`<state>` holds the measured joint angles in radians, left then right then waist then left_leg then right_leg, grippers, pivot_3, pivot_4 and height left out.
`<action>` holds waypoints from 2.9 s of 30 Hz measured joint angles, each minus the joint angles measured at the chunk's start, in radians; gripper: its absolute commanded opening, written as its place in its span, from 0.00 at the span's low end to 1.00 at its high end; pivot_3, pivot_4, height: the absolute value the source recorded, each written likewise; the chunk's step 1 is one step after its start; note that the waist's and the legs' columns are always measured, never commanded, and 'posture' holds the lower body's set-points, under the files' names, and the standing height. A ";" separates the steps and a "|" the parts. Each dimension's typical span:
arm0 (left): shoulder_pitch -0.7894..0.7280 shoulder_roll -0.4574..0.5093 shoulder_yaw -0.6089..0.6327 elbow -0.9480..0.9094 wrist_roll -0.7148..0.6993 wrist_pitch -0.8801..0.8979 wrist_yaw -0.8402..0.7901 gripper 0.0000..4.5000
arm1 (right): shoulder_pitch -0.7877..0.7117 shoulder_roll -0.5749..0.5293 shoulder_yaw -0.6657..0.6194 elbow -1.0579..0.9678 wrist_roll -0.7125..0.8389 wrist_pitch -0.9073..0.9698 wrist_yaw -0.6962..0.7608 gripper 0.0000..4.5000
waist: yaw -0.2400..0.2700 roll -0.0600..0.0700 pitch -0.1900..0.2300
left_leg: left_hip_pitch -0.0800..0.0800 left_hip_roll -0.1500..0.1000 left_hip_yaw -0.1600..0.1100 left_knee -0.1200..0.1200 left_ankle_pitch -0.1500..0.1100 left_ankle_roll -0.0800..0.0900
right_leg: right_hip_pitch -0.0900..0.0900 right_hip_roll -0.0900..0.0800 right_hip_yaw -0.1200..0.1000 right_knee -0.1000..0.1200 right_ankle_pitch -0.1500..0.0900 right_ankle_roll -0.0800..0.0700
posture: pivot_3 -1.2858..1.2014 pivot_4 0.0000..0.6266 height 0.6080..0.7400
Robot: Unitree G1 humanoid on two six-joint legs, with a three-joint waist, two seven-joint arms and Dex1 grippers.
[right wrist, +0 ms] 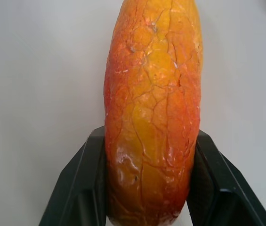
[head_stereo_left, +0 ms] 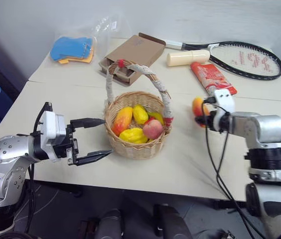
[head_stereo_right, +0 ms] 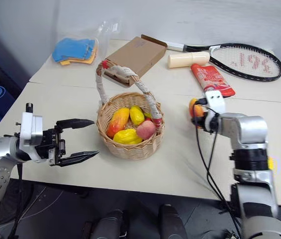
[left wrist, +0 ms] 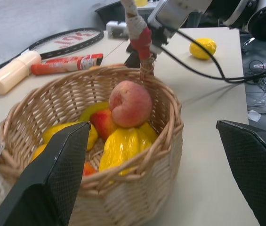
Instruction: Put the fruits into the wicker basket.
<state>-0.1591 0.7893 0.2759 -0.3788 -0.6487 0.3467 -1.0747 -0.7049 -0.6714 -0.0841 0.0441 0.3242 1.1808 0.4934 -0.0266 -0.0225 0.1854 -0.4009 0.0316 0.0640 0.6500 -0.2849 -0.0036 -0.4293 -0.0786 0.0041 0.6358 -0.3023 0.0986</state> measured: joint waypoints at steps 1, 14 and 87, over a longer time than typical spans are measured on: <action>0.000 0.000 0.000 0.000 0.000 0.000 -0.002 1.00 | 0.030 -0.063 -0.001 -0.038 0.025 -0.024 0.072 0.36 | 0.000 0.000 0.000 | 0.000 0.000 0.000 0.000 0.000 0.001 | 0.000 0.000 0.000 -0.001 0.000 0.000 | 0.52 0.24 1.00; 0.068 0.016 0.060 0.031 -0.003 -0.056 -0.080 1.00 | 0.435 -0.499 -0.112 -0.581 0.431 -0.251 0.854 0.36 | -0.026 -0.001 0.002 | 0.021 0.010 0.005 -0.001 -0.003 0.000 | 0.022 0.003 -0.001 -0.015 0.005 -0.004 | 0.52 0.24 1.00; -0.178 -0.127 -0.216 -0.082 -0.087 0.144 0.078 1.00 | 1.264 -0.169 -0.816 -0.320 0.441 -0.445 0.259 0.99 | 0.003 0.002 -0.002 | 0.035 0.020 0.007 -0.003 -0.005 -0.013 | 0.034 0.019 0.005 -0.017 -0.003 -0.030 | 0.52 0.24 1.00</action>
<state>-0.3369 0.6621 0.0602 -0.4612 -0.7358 0.4903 -0.9969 0.5594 -0.8402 -0.8999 -0.2755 0.7654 0.7358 0.7521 -0.0234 -0.0206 0.1834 -0.3662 0.0514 0.0709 0.6468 -0.2896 -0.0166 -0.3955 -0.0599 0.0093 0.6192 -0.3050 0.0684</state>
